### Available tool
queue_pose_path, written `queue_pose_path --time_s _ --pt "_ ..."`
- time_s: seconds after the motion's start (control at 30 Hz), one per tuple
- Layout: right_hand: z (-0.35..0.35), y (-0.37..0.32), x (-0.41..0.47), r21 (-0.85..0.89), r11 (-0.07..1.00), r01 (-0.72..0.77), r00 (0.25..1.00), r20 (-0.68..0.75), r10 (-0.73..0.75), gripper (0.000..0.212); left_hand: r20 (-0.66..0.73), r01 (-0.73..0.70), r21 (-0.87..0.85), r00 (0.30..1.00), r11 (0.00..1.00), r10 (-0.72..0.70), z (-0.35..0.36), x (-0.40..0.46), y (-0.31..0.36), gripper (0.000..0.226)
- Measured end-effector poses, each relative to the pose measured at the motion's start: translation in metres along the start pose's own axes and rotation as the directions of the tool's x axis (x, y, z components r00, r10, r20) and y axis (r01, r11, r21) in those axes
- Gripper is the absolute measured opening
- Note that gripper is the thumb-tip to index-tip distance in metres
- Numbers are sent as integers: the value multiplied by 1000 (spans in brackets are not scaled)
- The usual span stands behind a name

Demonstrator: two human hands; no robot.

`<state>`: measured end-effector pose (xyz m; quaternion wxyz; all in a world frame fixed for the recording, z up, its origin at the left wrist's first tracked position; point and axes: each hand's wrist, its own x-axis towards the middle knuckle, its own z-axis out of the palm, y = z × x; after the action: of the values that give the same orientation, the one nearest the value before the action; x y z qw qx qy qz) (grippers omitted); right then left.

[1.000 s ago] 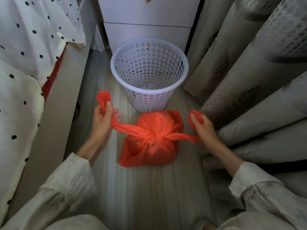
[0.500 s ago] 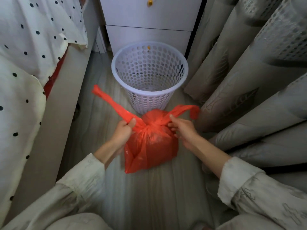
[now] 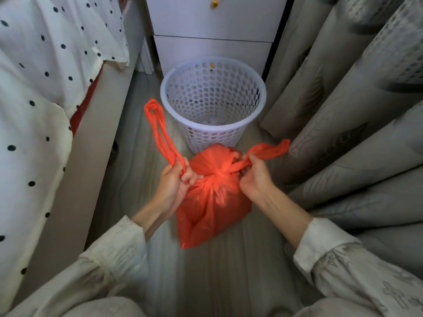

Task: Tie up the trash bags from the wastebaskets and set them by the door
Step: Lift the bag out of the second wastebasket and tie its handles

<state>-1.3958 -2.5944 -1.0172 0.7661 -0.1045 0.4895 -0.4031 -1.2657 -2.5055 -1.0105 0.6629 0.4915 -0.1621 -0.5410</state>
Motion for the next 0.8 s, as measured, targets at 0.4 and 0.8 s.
queue_pose_path --time_s 0.4,0.8 --pt "-17 -15 -20 -180 983 -44 993 -118 23 36 -121 198 -55 972 979 -203 1 2 9 37" --pt "-16 8 -33 -889 210 408 870 308 -385 20 205 81 421 962 903 -182 -1 -11 22 28"
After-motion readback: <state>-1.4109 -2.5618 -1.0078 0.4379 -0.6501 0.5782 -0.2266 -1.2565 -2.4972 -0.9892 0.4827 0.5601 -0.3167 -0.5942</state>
